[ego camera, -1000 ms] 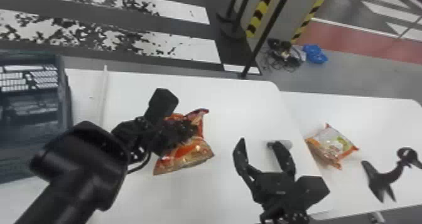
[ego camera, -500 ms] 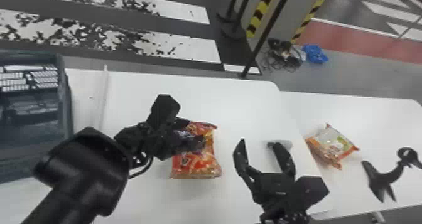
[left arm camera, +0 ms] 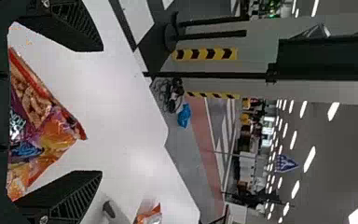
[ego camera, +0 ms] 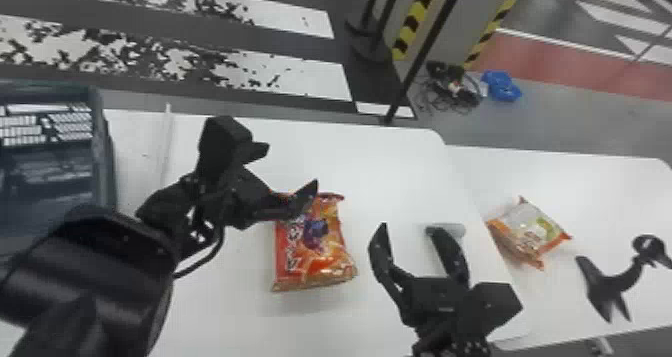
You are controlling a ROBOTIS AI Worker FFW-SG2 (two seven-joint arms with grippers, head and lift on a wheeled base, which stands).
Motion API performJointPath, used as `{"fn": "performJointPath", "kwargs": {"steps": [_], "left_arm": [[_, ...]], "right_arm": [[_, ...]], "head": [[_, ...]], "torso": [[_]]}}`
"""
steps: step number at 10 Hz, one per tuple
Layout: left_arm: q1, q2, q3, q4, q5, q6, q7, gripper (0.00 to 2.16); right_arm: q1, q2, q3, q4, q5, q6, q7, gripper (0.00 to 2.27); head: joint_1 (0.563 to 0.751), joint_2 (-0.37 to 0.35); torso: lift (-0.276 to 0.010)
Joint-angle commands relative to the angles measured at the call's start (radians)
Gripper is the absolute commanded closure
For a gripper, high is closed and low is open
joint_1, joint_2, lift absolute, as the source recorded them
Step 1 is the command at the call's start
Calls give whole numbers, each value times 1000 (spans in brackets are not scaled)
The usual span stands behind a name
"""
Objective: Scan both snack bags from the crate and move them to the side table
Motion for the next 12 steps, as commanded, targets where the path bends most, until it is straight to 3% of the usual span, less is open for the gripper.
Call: {"fn": "performJointPath", "kwargs": {"steps": [1, 4, 5, 6, 8, 12], "left_arm": [[80, 39, 98, -101, 25, -25, 5, 70], [221, 114, 256, -198, 79, -144, 20, 83], [273, 131, 294, -226, 91, -199, 28, 87], [334, 143, 323, -255, 90, -249, 76, 87], [434, 144, 380, -305, 93, -267, 114, 87], [560, 144, 471, -361, 123, -292, 108, 87]], "right_arm": [[-5, 1, 4, -2, 1, 27, 13, 53], [-22, 1, 5, -14, -1, 156, 57, 63], [-31, 1, 5, -23, -6, 214, 76, 66], [-44, 1, -4, -28, -7, 291, 106, 70], [-74, 1, -47, -45, -44, 416, 172, 80], [-197, 1, -190, -49, -223, 935, 335, 83]], "head": [[695, -350], [695, -341], [695, -292], [695, -268], [695, -188], [695, -125]], "torso": [[-75], [-75], [-75], [-75], [-75], [-75]]}}
